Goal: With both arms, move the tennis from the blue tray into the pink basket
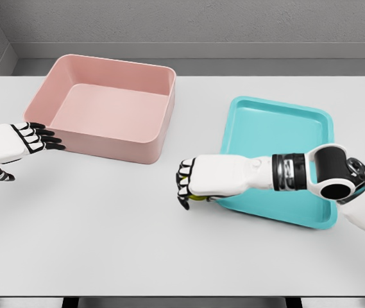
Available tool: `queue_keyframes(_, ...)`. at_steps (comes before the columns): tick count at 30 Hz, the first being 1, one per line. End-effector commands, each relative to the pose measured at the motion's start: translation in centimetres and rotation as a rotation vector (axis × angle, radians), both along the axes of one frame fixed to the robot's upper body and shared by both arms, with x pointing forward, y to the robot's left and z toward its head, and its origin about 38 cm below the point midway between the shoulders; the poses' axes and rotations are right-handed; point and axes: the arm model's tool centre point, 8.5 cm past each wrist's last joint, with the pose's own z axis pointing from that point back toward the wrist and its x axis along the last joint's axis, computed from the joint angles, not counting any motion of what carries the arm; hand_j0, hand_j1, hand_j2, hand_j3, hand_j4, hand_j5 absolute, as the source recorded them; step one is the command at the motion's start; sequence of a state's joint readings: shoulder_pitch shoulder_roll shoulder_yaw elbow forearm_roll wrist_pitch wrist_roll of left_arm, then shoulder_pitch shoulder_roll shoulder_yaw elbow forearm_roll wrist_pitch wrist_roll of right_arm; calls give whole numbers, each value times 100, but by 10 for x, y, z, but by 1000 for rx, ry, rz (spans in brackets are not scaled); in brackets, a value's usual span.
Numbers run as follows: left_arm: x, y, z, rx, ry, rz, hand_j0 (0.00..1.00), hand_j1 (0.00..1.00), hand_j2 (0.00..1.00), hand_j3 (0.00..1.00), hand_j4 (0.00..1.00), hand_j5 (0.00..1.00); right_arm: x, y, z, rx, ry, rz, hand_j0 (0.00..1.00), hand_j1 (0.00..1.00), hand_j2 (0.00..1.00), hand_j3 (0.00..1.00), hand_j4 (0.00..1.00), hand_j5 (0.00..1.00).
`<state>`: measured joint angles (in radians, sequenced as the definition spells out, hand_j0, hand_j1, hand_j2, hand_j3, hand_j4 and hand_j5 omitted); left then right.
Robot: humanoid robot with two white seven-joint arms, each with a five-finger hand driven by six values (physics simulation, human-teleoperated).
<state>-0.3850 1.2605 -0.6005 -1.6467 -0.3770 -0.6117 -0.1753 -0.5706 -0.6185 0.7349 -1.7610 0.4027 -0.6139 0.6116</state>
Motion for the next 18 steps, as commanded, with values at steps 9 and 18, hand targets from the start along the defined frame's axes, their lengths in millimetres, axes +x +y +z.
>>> queue_keyframes(9,0,0,2,-6,-1,2,100,100,100,100,100,100,-1,30,-11,4,13,43,41,41,41,41,41,41)
queue_keyframes(18,0,1,1,-3,0,5,100,100,100,100,100,100,10,57,-25,5,33,44,41,41,41,41,41,41)
